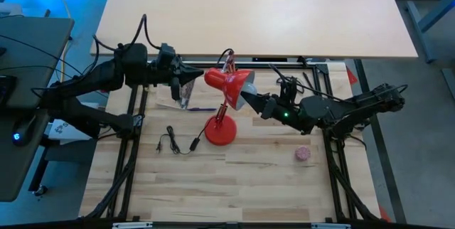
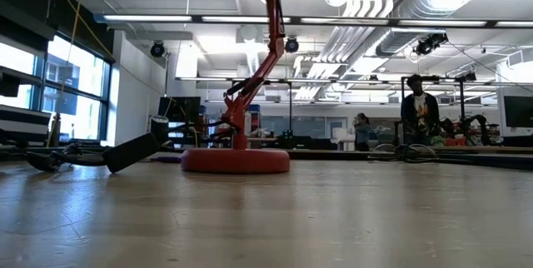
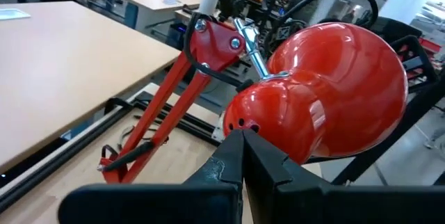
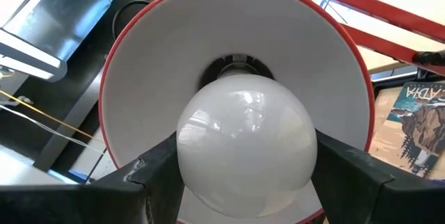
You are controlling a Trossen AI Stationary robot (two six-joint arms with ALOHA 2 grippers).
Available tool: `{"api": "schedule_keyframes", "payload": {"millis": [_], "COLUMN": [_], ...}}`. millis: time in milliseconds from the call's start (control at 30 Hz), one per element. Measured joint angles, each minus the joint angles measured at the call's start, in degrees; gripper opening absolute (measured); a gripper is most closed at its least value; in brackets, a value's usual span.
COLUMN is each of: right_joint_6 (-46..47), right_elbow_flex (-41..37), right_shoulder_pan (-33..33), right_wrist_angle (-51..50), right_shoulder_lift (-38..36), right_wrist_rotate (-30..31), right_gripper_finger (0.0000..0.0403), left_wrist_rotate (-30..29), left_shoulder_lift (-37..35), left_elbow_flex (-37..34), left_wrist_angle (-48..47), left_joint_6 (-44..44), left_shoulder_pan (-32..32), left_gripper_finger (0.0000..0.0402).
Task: Screw lightbulb
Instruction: Insert the lightbulb on the lamp
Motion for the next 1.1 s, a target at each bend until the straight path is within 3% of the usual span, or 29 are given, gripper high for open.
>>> {"api": "schedule_keyframes", "payload": {"millis": [300,1100], "right_joint_6": [-0.21,-0.22], "right_elbow_flex": [0.0,0.07], "right_shoulder_pan": [0.0,0.0], "right_wrist_angle": [0.0,-0.65], "right_shoulder_lift": [0.0,-0.07], "right_wrist_rotate": [-0.42,-1.26], "right_gripper_finger": [0.0255,0.0255], "left_wrist_rotate": [5.98,6.86], "left_shoulder_lift": [-0.02,1.5], "left_elbow_flex": [0.0,0.0], "left_wrist_angle": [0.81,2.84], "left_joint_6": [0.07,-0.03], "left_shoulder_pan": [-0.04,0.35], "left_gripper_finger": [0.0,0.0]}}
